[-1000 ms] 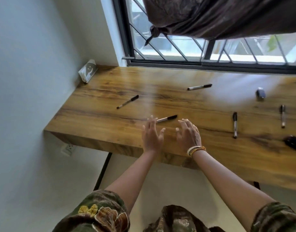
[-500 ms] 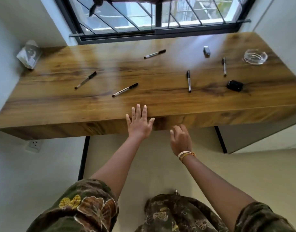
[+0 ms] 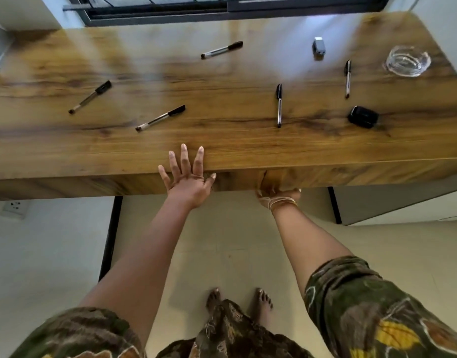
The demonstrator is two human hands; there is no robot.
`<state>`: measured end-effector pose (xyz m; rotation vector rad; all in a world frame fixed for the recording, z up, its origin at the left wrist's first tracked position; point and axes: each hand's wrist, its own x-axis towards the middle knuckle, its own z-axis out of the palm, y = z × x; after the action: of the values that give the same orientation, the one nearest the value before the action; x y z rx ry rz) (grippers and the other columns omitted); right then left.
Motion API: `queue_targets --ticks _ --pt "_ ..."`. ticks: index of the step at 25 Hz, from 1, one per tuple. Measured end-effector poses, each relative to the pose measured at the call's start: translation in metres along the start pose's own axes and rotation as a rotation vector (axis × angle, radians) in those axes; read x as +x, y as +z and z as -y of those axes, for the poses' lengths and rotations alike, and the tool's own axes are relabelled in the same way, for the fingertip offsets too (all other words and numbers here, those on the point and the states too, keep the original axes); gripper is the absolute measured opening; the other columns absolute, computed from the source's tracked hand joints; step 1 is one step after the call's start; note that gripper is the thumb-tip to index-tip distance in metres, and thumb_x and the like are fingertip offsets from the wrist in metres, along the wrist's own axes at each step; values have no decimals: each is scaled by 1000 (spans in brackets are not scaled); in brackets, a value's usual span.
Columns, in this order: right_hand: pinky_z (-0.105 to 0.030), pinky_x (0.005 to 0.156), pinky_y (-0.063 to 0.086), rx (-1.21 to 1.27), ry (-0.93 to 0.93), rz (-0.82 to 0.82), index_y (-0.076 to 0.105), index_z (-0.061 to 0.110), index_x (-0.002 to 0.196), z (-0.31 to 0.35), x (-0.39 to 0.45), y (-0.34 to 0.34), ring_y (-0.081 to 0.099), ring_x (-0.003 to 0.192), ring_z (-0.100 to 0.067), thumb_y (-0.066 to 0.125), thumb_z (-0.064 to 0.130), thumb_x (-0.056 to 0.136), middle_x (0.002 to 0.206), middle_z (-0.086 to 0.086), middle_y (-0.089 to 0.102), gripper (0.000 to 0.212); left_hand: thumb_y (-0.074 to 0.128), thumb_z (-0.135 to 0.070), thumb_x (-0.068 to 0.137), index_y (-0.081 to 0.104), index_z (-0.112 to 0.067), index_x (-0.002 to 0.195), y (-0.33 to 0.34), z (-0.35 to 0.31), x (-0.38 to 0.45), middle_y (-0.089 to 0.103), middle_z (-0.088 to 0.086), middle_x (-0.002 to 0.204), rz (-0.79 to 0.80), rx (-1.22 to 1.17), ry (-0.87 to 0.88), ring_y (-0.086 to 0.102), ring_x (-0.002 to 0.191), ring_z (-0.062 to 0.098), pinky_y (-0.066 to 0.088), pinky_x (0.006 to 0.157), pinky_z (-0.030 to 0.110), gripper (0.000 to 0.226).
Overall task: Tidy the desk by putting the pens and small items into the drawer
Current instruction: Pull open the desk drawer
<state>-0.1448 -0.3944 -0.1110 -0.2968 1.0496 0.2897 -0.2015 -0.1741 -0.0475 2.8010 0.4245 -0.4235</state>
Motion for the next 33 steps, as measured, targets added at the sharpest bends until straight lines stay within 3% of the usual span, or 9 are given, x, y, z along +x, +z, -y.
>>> queue_targets --ticks 2,16,19,22,24,26,29,31,33 --pt "-49 80 48 56 -6 -5 52 25 133 5 8 5 51 124 -28 31 73 82 130 -4 54 73 26 -67 90 -24 -47 142 0 1 0 -39 -6 152 6 0 -5 -38 138 26 -24 107 56 74" --pt "-47 97 46 37 19 59 52 15 133 -2 -4 -49 54 119 -28 40 80 75 134 -10 55 88 28 -62 92 -18 -48 144 -4 3 -1 -34 -5 154 22 -39 28 -36 140 25 -23 108 56 70" --pt "-50 107 37 -27 27 -15 43 17 142 -2 -18 -71 44 133 -28 31 81 78 143 -6 47 91 28 -62 93 -20 -46 144 -13 0 -2 -38 -3 153 72 -9 24 -36 140 27 -22 109 57 72" --pt "-50 110 32 -169 -7 -131 46 19 139 11 -41 -72 43 133 -30 27 64 89 143 -6 47 70 32 -60 94 -24 -43 145 -26 -6 -5 -41 -1 151 171 35 -8 -37 139 28 -20 109 58 78" --pt "-47 101 40 -413 -258 -287 55 14 123 15 -62 -69 54 117 -31 31 41 97 133 -9 56 45 43 -49 95 -12 -33 151 -27 -17 -18 -25 6 159 54 28 14 -22 146 30 -11 113 58 80" --pt "-42 86 50 -727 -801 -514 57 9 108 14 -76 -72 60 101 -29 41 22 94 114 -9 60 24 51 -29 93 21 -15 151 -14 -35 -42 13 14 160 -216 -52 191 10 148 30 12 119 54 67" --pt "-33 80 48 -1319 -1674 -383 57 15 96 15 -92 -76 55 94 -20 48 17 84 99 -2 54 14 50 -21 94 44 -9 140 20 -71 -80 31 14 155 -260 -110 416 28 144 26 28 116 46 48" --pt "-36 89 45 -1798 -1830 -206 57 17 111 18 -92 -75 54 105 -21 47 28 89 115 -6 56 26 40 -29 99 43 -14 141 41 -82 -91 28 8 157 -173 -101 385 24 146 23 16 120 45 45" --pt "-44 103 39 -2205 -1718 -126 52 21 128 14 -94 -74 51 120 -25 35 42 95 133 -8 53 43 30 -36 101 41 -20 141 53 -80 -93 37 3 153 -153 -8 375 30 142 22 9 120 44 45"
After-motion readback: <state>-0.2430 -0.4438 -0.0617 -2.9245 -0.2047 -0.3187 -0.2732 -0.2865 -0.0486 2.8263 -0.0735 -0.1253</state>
